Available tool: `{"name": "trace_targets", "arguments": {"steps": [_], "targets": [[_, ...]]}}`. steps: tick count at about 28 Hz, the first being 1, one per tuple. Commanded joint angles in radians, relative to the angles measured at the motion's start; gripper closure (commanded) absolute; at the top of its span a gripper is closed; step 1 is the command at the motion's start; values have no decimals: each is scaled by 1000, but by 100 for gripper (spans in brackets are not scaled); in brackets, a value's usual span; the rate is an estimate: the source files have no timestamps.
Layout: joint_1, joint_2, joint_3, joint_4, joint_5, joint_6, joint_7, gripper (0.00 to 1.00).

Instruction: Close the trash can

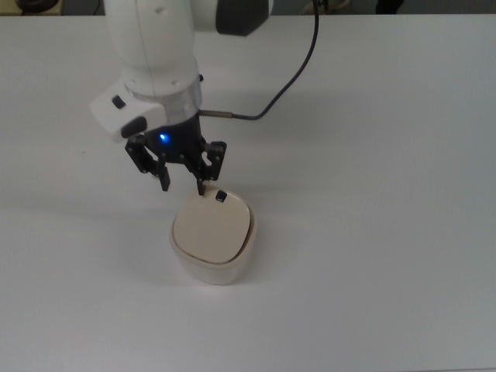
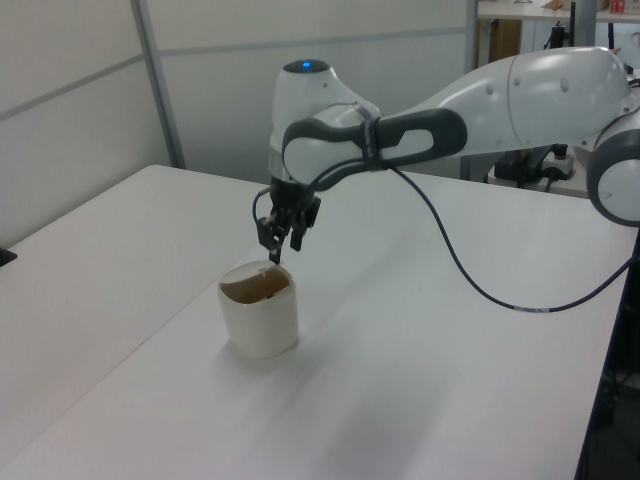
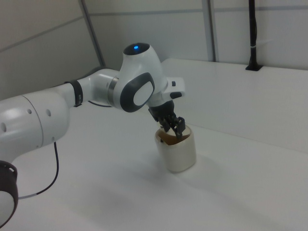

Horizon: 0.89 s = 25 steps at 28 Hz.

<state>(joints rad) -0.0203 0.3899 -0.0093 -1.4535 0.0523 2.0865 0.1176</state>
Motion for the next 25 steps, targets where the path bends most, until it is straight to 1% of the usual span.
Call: {"name": "trace_targets", "arguments": {"steps": [1,2,9,13,18,20,24,25], "targets": [[-4,-69,-6,-16,34,-77,-38,0],[-3,-84,-6,-16,32,-101,-38,0],[-3,-132,-6,-16,23,-198,-39,0],[-1,-152,-4,-15,17,-255,-41,0],[-1,-158,-3,-15,14,-264,-39,0],[2,-158,-1,-15,3,-264,-41,0],[10,-157,6,-18,-38,-267,-39,0],[10,-152,8,-19,-55,-282,-41,0]]}}
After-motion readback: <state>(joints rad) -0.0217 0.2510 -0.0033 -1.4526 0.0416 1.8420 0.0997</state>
